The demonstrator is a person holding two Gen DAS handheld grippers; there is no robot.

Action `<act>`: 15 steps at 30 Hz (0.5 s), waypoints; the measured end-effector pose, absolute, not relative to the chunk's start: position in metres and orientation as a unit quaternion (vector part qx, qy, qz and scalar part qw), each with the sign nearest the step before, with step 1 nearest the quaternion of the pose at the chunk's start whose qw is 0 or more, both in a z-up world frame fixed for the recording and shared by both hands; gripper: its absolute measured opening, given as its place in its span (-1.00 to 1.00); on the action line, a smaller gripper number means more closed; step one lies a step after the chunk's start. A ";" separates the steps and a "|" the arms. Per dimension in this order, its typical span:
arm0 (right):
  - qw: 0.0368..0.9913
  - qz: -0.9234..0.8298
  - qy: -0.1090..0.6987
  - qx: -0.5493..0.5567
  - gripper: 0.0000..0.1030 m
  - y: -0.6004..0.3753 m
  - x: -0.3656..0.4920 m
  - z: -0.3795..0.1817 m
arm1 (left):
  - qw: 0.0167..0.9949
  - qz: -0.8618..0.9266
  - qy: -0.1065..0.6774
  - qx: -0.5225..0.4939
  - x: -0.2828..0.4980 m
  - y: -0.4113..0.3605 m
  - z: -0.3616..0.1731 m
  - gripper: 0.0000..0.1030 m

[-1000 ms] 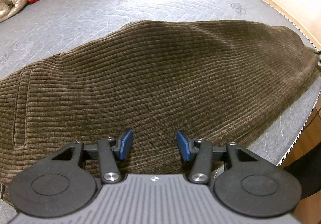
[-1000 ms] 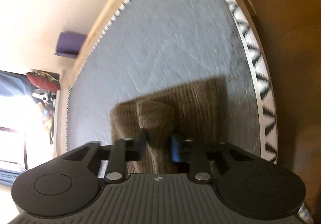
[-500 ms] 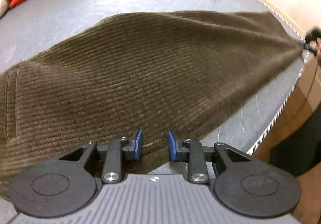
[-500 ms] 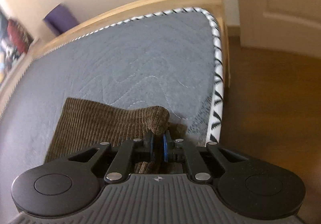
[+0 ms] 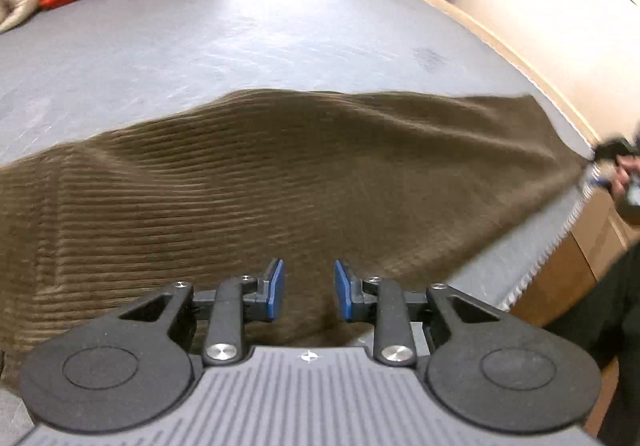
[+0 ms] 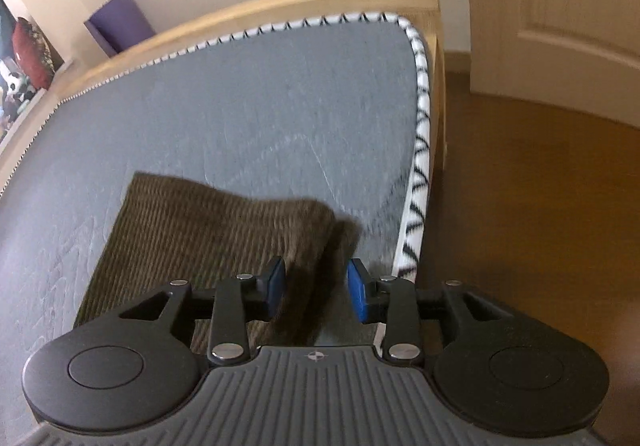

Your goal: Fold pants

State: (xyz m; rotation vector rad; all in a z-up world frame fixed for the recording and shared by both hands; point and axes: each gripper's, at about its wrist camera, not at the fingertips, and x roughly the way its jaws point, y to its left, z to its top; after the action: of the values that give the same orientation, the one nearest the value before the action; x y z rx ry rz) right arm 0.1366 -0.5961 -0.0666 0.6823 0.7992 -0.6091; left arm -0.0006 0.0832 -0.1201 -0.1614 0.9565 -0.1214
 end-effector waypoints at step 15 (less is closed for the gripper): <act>0.794 -0.297 0.382 0.368 0.09 -0.605 0.141 -0.091 | 0.849 -0.066 0.524 -0.004 0.004 0.064 -0.153 0.06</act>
State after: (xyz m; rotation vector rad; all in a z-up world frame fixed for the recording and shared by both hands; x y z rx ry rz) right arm 0.1412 -0.6052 -0.0908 0.7917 0.8220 -0.6395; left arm 0.0041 0.0636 -0.1535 -0.0088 1.1030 -0.1392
